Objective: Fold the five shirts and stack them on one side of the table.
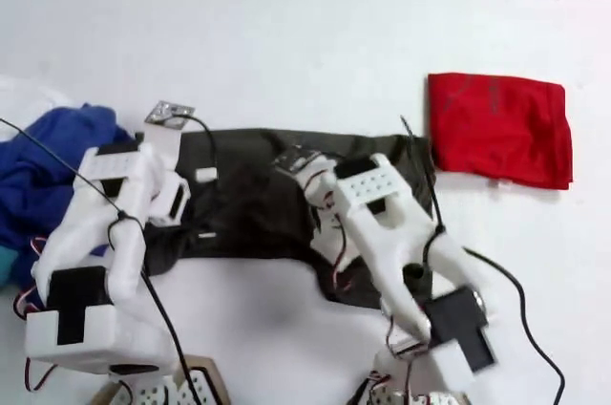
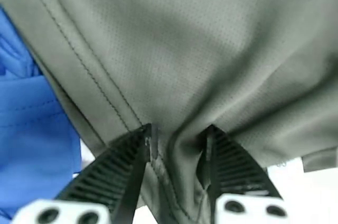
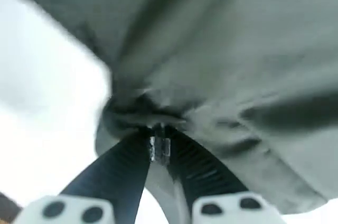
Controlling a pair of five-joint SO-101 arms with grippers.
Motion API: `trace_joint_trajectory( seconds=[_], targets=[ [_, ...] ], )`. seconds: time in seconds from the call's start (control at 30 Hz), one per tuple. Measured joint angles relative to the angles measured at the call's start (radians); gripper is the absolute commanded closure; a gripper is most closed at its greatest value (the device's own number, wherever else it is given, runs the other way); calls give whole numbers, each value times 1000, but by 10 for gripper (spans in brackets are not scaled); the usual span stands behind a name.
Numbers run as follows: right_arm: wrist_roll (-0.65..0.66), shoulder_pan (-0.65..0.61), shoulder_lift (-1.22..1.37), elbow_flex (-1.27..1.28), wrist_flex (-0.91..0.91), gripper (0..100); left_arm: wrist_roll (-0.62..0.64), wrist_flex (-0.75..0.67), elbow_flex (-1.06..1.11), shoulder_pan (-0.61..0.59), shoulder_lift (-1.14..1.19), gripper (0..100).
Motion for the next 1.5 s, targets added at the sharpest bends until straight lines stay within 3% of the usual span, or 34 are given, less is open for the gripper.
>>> trace_joint_trajectory(
  seconds=[0.17, 0.3, 0.5, 0.7, 1.03, 1.17, 1.5],
  targets=[
    [5, -17, -167, 101, 28, 979, 0, 0, 0, 0, 0, 831],
    [87, -21, -247, 192, 34, 979, 0, 0, 0, 0, 0, 831],
    [112, 28, -310, 126, 38, 979, 0, 0, 0, 0, 0, 831],
    [94, 130, -313, 49, -40, 980, 0, 0, 0, 0, 0, 831],
    [89, 132, -95, 91, -106, 980, 0, 0, 0, 0, 0, 831],
    [92, 132, -89, 94, -29, 979, 0, 0, 0, 0, 0, 831],
    [241, 77, -218, 150, 129, 979, 0, 0, 0, 0, 0, 831]
  ],
)
